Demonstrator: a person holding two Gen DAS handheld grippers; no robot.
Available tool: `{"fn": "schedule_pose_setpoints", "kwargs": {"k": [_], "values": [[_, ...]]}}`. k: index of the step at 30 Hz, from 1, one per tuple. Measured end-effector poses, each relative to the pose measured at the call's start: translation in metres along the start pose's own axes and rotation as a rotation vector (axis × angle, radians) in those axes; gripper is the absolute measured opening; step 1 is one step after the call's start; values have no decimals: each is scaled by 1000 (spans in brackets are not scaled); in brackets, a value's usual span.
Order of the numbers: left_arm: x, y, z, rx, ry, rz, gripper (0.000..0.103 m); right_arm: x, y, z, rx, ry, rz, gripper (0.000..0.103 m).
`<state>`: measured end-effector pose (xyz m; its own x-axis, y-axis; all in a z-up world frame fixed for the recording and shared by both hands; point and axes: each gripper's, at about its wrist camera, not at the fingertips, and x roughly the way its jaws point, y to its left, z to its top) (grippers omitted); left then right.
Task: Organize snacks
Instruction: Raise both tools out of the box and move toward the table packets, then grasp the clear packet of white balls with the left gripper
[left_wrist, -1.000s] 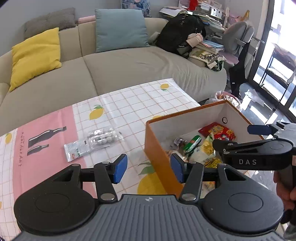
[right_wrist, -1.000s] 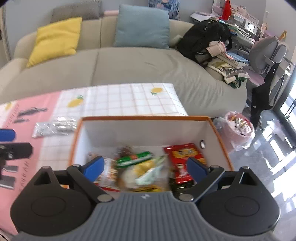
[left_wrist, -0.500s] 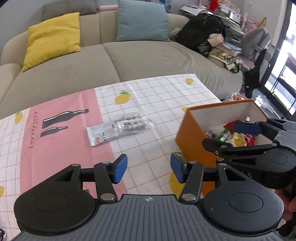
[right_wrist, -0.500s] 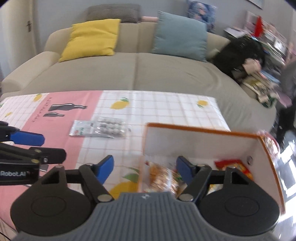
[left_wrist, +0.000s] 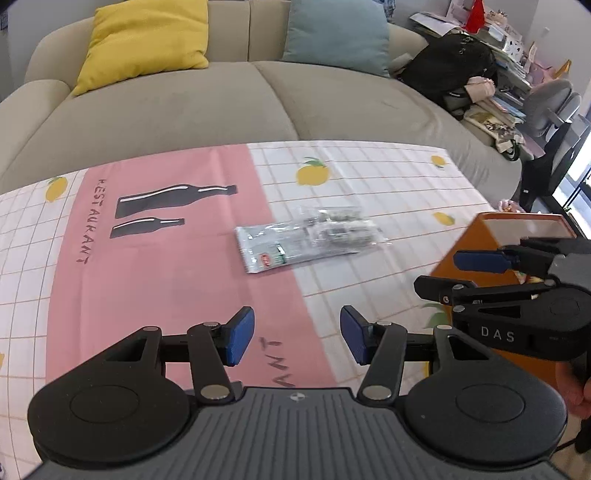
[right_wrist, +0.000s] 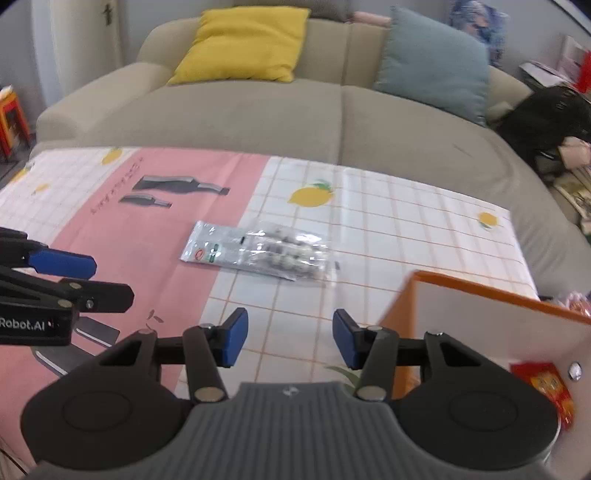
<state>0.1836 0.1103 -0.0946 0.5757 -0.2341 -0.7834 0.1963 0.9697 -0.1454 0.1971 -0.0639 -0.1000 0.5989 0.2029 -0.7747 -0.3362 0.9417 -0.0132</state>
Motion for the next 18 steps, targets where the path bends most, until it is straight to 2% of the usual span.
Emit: {"fn": "schedule_pose_setpoints", "kwargs": {"k": [3,6,10,12,15,18], "values": [[11,8,7,23,8,3,64,21,3,10,-48,42,6,56],[28,11,17,67,24,-10,71,37,6,24,-136,79,12,63],[52,13,31,104,52,5,71,59,8,41,-271,111,2,64],[64,17,37,97,60,3,71,74,5,50,-303,150,10,69],[81,25,46,64,75,-6,71,95,1,61,-338,196,6,69],[95,28,55,80,78,-8,71,111,0,70,-358,227,16,74]]}}
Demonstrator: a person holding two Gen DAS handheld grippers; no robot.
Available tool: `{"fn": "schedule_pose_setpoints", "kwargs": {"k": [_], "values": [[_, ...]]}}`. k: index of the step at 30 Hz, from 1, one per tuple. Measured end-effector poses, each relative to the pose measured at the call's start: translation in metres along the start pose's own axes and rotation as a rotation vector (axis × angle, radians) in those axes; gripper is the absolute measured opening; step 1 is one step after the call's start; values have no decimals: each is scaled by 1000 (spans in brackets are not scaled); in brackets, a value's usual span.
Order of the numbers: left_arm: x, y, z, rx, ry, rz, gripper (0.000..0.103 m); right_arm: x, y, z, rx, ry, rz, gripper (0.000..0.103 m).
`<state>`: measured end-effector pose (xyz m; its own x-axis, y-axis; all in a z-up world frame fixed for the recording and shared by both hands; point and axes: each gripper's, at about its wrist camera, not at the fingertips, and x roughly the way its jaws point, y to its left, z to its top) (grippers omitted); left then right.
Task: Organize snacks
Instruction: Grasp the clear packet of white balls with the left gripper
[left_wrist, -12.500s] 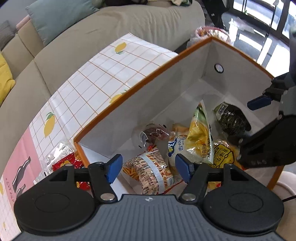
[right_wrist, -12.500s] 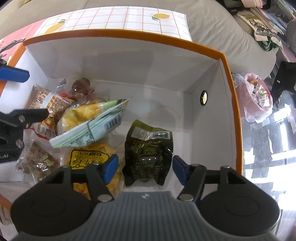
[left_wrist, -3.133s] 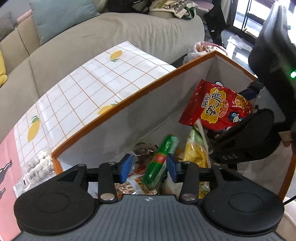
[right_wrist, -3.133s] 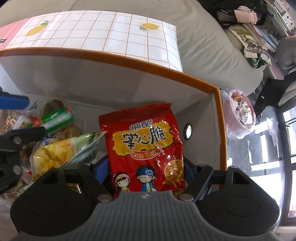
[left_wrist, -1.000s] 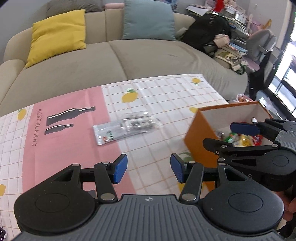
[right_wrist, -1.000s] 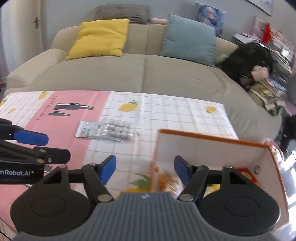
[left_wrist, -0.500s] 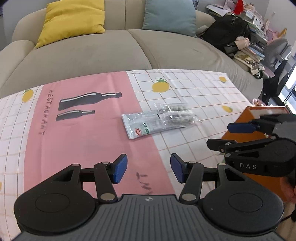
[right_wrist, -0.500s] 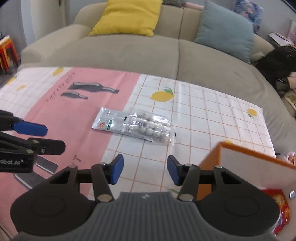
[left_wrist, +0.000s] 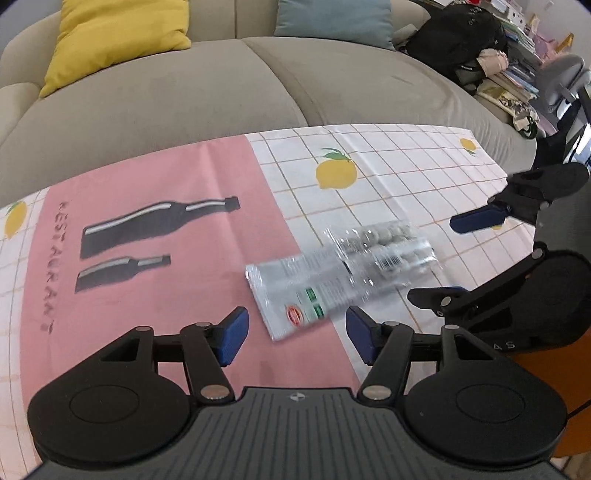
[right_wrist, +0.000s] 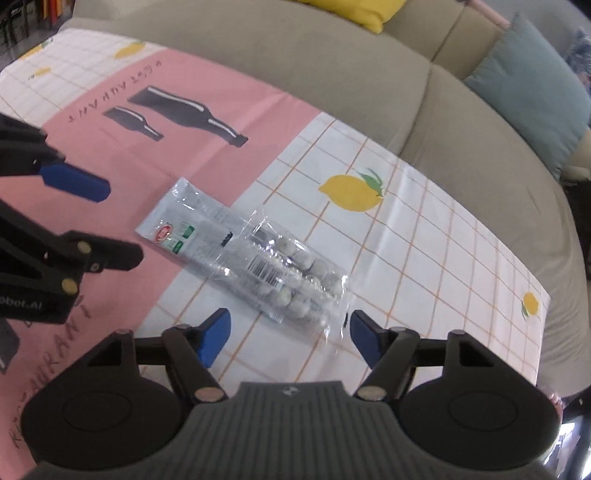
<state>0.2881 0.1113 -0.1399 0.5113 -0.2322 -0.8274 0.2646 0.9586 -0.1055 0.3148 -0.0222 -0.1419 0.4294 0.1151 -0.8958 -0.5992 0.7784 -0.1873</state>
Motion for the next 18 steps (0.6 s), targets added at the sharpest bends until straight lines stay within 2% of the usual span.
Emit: {"fn": "schedule_pose_setpoints", "kwargs": {"k": [3,7,11,14,15,18], "values": [[11,2,11,5,-11,28,71,9,-11,12,63,-2,-10,74],[24,9,22,-23,-24,38,69,21,-27,21,202,7,35,72],[36,18,25,-75,-22,42,68,32,-36,26,286,6,28,76],[43,24,22,-127,4,-2,62,41,-52,27,459,26,84,76],[46,24,21,-135,15,-14,56,44,-56,26,510,34,106,76],[46,16,16,-106,14,6,54,51,-63,22,621,46,161,77]]}}
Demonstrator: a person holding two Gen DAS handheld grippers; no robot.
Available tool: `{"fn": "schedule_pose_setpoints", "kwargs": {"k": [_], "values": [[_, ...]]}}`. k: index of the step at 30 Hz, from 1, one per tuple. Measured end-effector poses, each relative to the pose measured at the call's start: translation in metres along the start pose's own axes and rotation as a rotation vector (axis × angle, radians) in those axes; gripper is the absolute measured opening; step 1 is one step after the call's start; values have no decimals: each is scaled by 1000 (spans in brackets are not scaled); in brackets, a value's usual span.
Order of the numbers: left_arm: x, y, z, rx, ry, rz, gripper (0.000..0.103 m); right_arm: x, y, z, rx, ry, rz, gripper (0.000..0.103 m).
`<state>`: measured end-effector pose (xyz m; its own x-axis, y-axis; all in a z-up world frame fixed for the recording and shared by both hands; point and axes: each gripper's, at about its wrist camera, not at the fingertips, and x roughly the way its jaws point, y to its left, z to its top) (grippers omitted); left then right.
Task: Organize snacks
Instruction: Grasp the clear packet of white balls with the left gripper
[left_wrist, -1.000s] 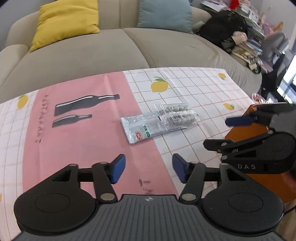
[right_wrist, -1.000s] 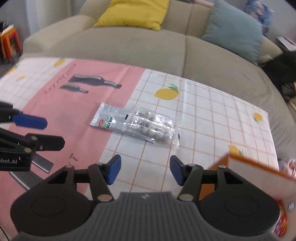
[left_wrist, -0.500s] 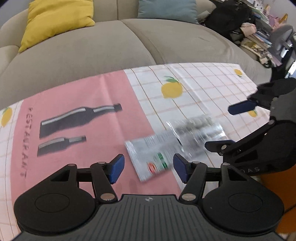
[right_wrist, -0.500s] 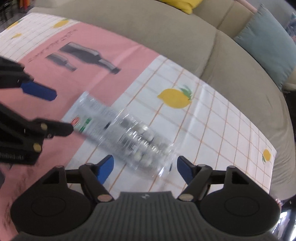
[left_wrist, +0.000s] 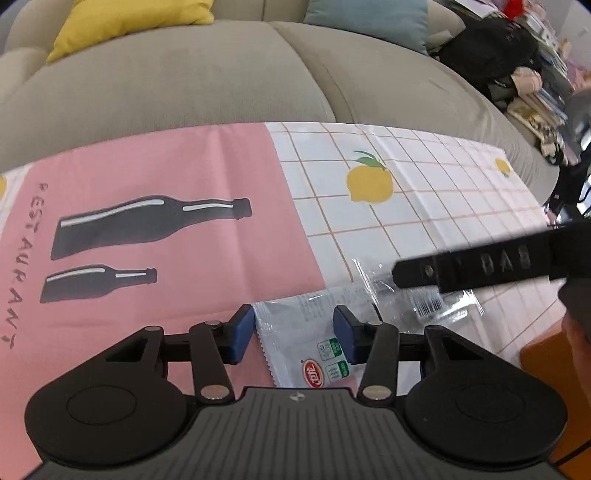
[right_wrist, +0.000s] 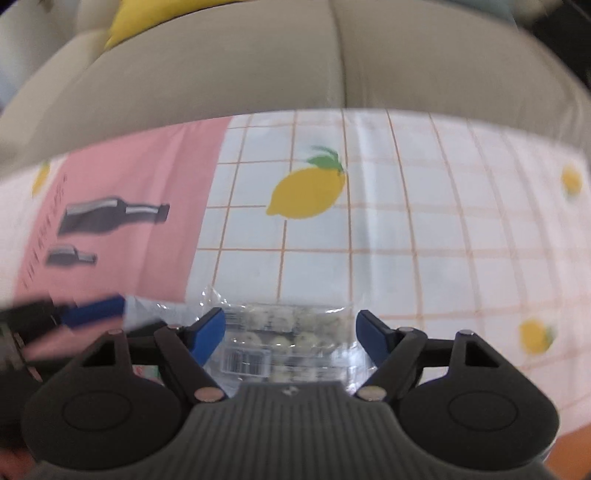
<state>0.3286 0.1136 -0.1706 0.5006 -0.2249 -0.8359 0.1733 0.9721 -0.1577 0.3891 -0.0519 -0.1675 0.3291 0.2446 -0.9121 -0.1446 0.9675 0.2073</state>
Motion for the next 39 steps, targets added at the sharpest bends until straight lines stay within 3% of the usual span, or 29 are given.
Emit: {"fn": "schedule_pose_setpoints", "kwargs": {"k": [9,10,12,16,22,24,26,28,31,39], "values": [[-17,0,-22,-34,96,13,23,-13,12,-30,-8,25,44,69],[-20,-2,-27,-33,108,6,15,-15,12,-35,2,29,49,68],[-24,-6,-35,-36,138,-8,14,-20,14,-47,14,43,61,59],[-33,-17,-54,-18,154,1,0,-28,17,-72,21,77,74,47],[-51,-9,-77,-99,139,21,1,-36,15,-102,59,112,125,35],[-59,-4,-83,-130,137,36,2,-38,15,-113,77,126,149,26],[-67,2,-89,-173,131,45,7,-42,16,-123,84,134,168,25],[-75,8,-94,-225,123,51,20,-44,19,-132,77,137,181,22],[-84,12,-100,-292,136,53,22,-47,24,-141,69,163,216,15],[-98,-2,-115,-430,97,-15,37,-62,32,-132,-98,-12,77,16]]}}
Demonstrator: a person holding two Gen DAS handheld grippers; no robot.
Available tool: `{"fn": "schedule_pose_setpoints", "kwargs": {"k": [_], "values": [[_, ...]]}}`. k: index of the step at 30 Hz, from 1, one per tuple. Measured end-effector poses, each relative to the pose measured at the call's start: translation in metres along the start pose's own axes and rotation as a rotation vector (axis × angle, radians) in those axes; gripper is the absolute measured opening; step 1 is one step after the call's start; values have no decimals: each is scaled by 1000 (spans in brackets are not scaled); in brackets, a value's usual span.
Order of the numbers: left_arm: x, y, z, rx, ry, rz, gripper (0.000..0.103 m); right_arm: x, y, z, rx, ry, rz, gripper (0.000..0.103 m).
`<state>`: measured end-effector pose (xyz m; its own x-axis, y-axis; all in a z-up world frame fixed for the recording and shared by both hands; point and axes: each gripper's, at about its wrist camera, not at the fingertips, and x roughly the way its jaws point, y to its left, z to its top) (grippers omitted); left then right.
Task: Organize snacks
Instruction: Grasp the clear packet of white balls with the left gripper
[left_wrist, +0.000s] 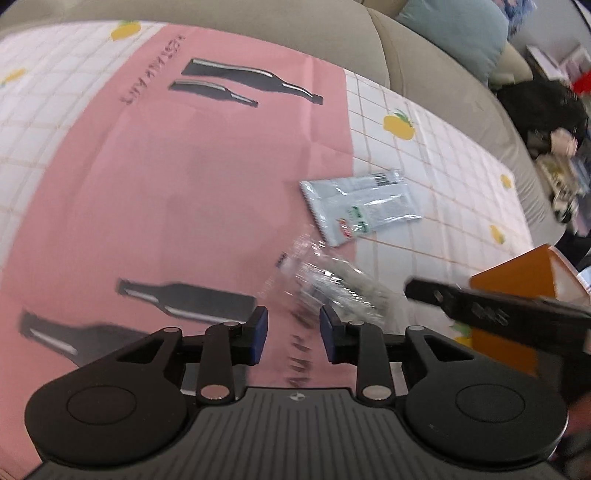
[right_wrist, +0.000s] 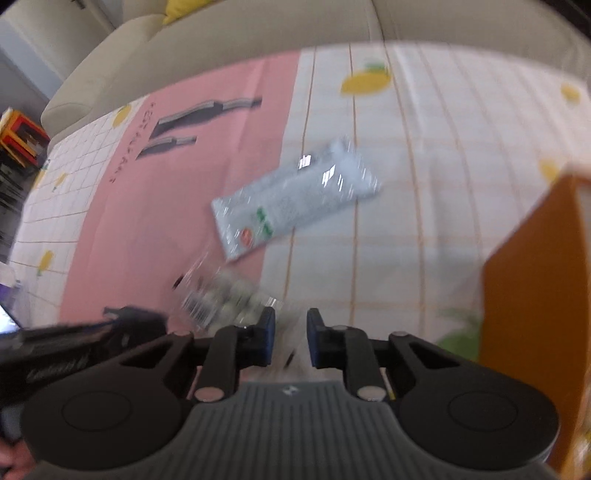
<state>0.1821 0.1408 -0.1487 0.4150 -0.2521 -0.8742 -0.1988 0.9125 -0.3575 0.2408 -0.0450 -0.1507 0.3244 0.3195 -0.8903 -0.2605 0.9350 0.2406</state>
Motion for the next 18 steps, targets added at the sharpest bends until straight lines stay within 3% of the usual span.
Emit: {"fn": "schedule_pose_setpoints", "kwargs": {"k": [2,8,12,15,18], "values": [[4,-1,-3,-44,4,-11,49,7,-2,6,-11,-15,-34,16],[12,-1,-8,-150,-19,-23,65,22,1,-6,-35,8,-36,16],[16,3,-8,-206,-11,-33,70,17,10,-23,-81,-11,-13,16],[18,-2,-8,-192,-9,-21,74,14,16,-33,-99,-12,41,16],[23,-10,-7,-157,0,39,76,12,23,-39,-118,-7,78,16]]}}
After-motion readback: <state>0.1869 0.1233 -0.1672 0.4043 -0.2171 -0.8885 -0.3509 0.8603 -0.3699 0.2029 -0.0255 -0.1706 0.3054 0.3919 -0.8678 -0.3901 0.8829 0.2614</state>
